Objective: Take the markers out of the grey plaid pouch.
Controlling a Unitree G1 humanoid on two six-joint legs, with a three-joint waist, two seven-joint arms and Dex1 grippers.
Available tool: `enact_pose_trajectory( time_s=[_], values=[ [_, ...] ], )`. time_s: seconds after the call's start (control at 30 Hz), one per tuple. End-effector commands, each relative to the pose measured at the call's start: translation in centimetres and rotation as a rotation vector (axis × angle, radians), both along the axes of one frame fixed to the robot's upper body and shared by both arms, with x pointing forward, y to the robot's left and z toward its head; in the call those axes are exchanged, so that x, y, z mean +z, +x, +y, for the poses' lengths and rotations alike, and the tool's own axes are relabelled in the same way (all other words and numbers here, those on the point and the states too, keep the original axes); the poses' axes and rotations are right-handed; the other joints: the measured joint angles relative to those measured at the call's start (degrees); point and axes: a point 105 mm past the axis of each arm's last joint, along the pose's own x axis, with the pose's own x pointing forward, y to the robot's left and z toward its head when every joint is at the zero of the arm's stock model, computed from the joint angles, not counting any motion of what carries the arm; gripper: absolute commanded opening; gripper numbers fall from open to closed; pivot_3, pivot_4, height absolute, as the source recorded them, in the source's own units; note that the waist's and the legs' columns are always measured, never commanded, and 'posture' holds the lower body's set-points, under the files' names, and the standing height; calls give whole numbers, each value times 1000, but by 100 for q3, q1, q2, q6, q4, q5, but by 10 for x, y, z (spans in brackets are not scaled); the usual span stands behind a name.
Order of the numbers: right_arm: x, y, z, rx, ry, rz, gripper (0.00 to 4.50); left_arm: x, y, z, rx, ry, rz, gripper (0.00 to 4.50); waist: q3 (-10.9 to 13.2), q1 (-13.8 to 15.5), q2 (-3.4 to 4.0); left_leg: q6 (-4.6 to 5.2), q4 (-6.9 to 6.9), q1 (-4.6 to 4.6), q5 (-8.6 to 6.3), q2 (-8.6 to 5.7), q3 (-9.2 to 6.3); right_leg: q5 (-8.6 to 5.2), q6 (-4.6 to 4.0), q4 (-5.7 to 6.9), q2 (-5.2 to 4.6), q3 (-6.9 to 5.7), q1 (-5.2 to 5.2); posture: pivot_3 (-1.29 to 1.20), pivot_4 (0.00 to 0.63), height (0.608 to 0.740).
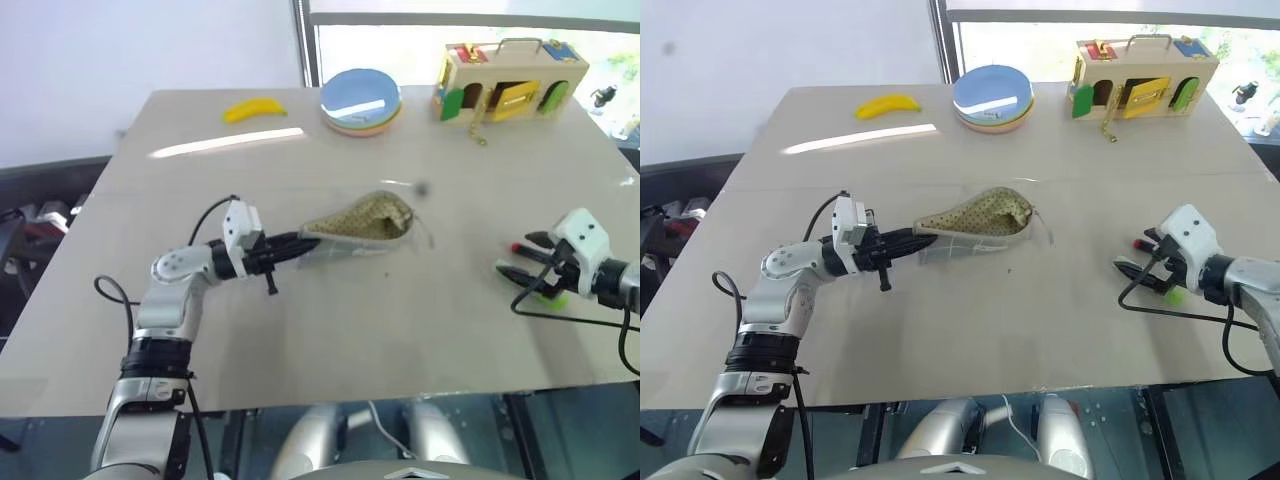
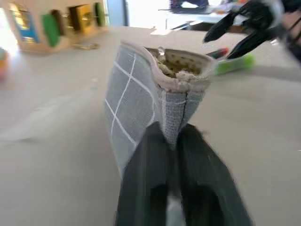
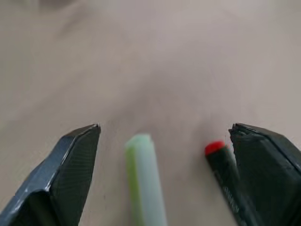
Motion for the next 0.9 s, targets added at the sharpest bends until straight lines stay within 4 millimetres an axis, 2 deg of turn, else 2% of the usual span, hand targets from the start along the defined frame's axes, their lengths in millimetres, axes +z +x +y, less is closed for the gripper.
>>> enact_pose_trajectory(
  time_s=[0.03,0.1,0.2,0.27,0.37,0.47,0.53,0.6,0.7,0.8,0.9],
  values=[
    [35,-9,5,32,173,-88,4239,15,8,9,74,80,-180,2106,0,46,0,0,0,-1,0,0,0,0,0,-1,0,-1,0,0,150,740],
    [40,-19,8,51,250,-86,4239,13,11,14,118,130,-249,3193,0,59,0,0,-1,-1,0,0,-4,0,0,-2,0,-4,0,0,150,740],
    [38,-38,8,58,360,-52,4239,12,18,31,257,201,-342,4428,0,64,0,1,-4,-4,-1,0,-7,0,0,-7,-2,-6,1,0,150,740],
    [36,-53,8,79,403,-22,4239,8,22,44,361,228,-341,4428,0,55,0,1,-5,-4,-1,-1,-7,0,0,-8,-2,-5,1,0,150,740],
    [29,-80,9,127,432,36,4239,0,11,61,455,154,-208,4428,-1,23,2,3,-7,0,-2,-1,0,0,0,-3,-2,4,1,0,150,740],
    [14,-103,5,130,420,101,4239,-17,-21,71,490,93,-4,4428,-2,-4,6,8,-20,9,-7,6,3,-1,1,-5,3,11,2,0,150,740],
    [0,-114,-2,119,379,141,4239,-36,-54,71,445,119,141,4428,1,-4,8,9,-17,7,-7,7,6,-1,1,-6,5,14,1,0,150,740],
    [-12,-122,-8,106,342,171,4239,-47,-79,71,402,104,267,4428,1,3,6,12,-15,9,-9,5,7,0,1,-2,2,13,3,0,150,740],
    [-19,-128,-15,105,309,186,4239,-53,-95,77,428,125,358,4428,24,75,32,41,-24,66,-30,7,15,-2,-1,-14,-2,18,56,0,150,740],
    [-27,-131,-28,84,275,175,4239,-60,-109,84,436,121,430,4428,22,97,34,20,-22,97,-43,11,12,-17,-17,-20,-6,9,98,0,150,740],
    [-30,-133,-38,74,258,175,4239,-60,-120,84,396,125,442,4428,22,85,33,21,-21,98,-43,11,13,-18,-19,-29,-5,9,102,0,150,740]
  ],
)
